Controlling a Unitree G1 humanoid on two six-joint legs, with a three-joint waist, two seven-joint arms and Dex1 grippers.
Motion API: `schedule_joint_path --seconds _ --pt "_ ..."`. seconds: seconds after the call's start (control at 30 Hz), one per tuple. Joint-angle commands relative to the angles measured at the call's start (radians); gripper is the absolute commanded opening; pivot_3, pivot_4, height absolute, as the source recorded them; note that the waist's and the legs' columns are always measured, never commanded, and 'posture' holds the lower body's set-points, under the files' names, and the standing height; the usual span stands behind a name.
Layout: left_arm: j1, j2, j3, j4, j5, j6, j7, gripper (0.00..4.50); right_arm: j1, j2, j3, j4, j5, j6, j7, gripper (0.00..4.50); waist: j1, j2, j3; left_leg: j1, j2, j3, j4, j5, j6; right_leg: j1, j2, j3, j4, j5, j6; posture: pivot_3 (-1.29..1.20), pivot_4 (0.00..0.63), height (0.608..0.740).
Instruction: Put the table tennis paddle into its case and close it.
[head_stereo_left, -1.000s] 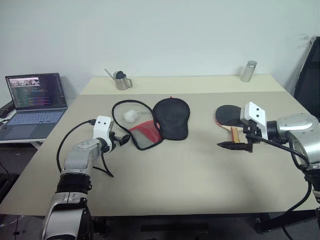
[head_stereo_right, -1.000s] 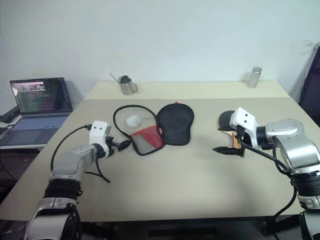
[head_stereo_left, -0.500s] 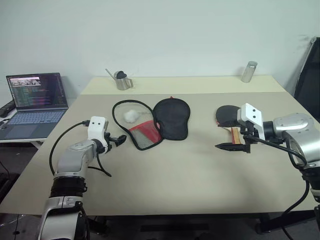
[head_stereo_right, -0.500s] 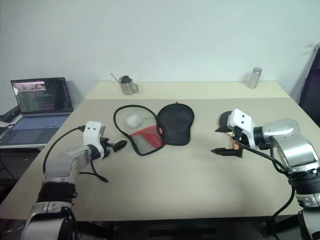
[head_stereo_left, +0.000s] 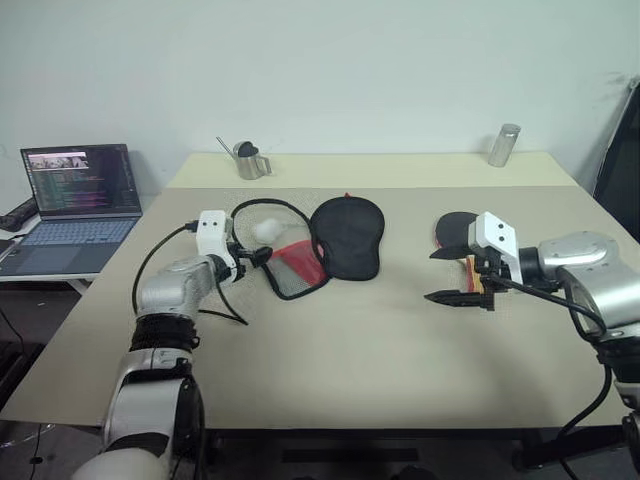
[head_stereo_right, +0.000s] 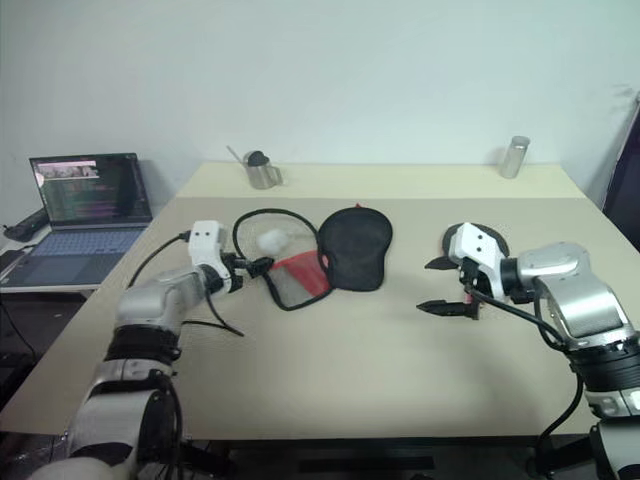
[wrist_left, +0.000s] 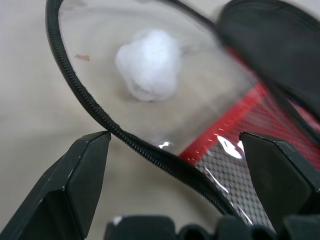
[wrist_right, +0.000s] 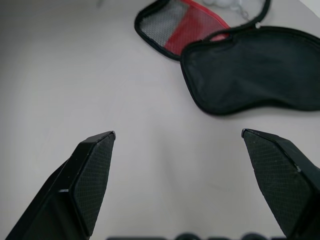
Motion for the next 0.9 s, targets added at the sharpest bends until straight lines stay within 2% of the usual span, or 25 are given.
schedule_joint_path --seconds 0.03,0.4,0.43,0.5,0.8,0.87,0.9 --pt "-0.033 -0.004 -0.001 0.037 0.026 -0.05 0.03 4.5 -0.001 -0.007 -0.017 -0.034 0.007 -0.014 -0.009 4.47 0.0 0.0 0.0 0.0 0.0 0.0 0.0 0.0 0.0 0.0 0.0 0.0 0.0 0.0 0.0 0.0 0.15 0.74" --pt "-0.055 -0.059 -0.007 0.099 0.033 -0.079 0.035 4.5 0.013 -0.015 -0.029 -0.048 0.01 -0.008 -0.032 4.47 0.006 0.0 0.0 -0.001 0.0 0.0 0.0 0.0 0.0 -0.001 0.0 0.0 0.0 0.0 0.0 0.0 0.15 0.74" --pt "-0.058 -0.064 -0.005 0.103 0.032 -0.082 0.036 4.33 0.013 -0.014 -0.03 -0.048 0.01 -0.008 -0.034 4.49 0.006 0.0 0.0 -0.001 0.0 0.0 0.0 0.0 0.0 -0.001 0.0 0.0 0.0 0.0 0.0 0.0 0.15 0.74" --pt "-0.062 -0.075 -0.006 0.109 0.034 -0.092 0.031 3.98 0.016 -0.017 -0.033 -0.051 0.01 -0.007 -0.038 4.5 0.006 0.0 0.0 -0.001 0.0 0.0 0.0 0.0 0.0 -0.001 0.0 0.0 0.0 0.0 0.0 0.0 0.15 0.74" --pt "-0.072 -0.098 -0.057 0.107 0.056 -0.111 -0.043 0.85 0.031 -0.027 -0.043 -0.065 0.014 0.0 -0.058 4.5 0.008 0.0 0.0 -0.001 0.0 0.0 0.0 0.0 0.0 -0.001 0.0 0.0 0.0 0.0 0.0 0.0 0.15 0.74" --pt "-0.067 -0.109 -0.073 0.093 0.058 -0.106 -0.065 0.19 0.034 -0.028 -0.045 -0.069 0.016 0.001 -0.061 4.5 0.009 0.0 0.0 -0.001 0.0 0.0 0.0 0.0 0.0 -0.001 0.0 0.0 0.0 0.0 0.0 0.0 0.15 0.74" --pt "-0.064 -0.115 -0.08 0.083 0.058 -0.102 -0.077 0.03 0.036 -0.029 -0.047 -0.071 0.017 0.002 -0.062 4.5 0.009 0.0 0.0 -0.001 0.0 0.0 0.0 0.0 0.0 0.0 0.0 0.0 0.0 0.0 0.0 0.0 0.15 0.74"
